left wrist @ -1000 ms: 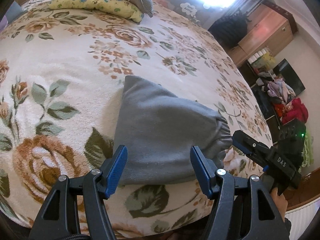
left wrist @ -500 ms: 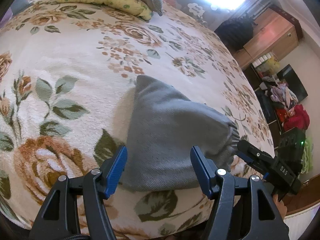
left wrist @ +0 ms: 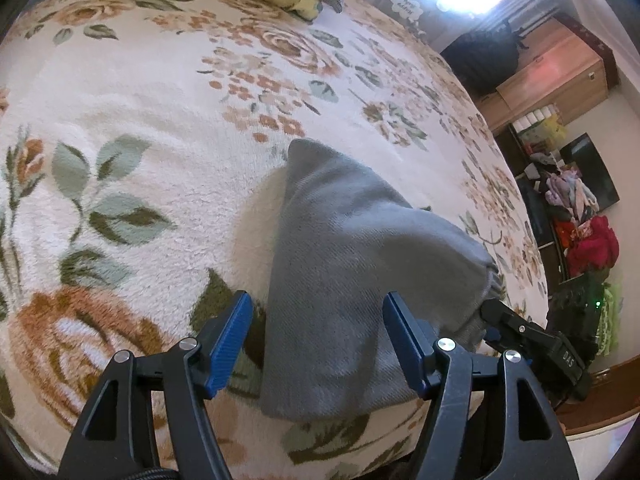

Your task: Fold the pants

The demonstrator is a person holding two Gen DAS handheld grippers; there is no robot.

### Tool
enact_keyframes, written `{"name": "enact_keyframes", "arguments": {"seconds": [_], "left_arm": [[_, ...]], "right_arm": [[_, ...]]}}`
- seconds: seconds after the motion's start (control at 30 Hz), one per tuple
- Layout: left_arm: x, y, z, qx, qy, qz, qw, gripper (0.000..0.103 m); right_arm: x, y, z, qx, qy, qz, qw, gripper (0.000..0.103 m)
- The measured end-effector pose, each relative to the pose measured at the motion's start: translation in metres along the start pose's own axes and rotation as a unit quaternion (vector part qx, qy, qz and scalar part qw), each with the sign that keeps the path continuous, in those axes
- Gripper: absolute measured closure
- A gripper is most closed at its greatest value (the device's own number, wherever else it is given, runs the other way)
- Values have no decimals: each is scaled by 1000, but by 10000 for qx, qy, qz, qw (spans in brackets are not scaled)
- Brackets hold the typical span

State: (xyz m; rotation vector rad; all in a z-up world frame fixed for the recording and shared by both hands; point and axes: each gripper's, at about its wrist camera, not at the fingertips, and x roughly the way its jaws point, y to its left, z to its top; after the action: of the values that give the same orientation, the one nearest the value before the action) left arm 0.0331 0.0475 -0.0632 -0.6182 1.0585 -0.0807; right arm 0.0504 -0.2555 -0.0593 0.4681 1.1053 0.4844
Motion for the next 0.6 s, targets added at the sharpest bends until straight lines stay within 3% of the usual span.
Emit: {"name": "enact_keyframes", "arguments": {"seconds": [0.27,0.43,0.47,0.53,0.6], "left_arm": [[16,2,8,-25,198,-37,9998,32],[24,1,10,-4,279,-68,9996,29],[25,1,10,-2,283,-77,9996,29],[27,1,10,12,289,-101,9995,29],[29,0,10,33,280,-138,9995,29]], "right_arm": [[17,-9,-8,-1,-123,110,9999,9],[20,-1,-10,-138,-172,-108,9997,9],[20,-2,-10,-130,-170,-91,9997,10],[19,-3,-9,-144,-151,119,9997,25],[17,-4,-9,-158,-160,242,9995,30]]}}
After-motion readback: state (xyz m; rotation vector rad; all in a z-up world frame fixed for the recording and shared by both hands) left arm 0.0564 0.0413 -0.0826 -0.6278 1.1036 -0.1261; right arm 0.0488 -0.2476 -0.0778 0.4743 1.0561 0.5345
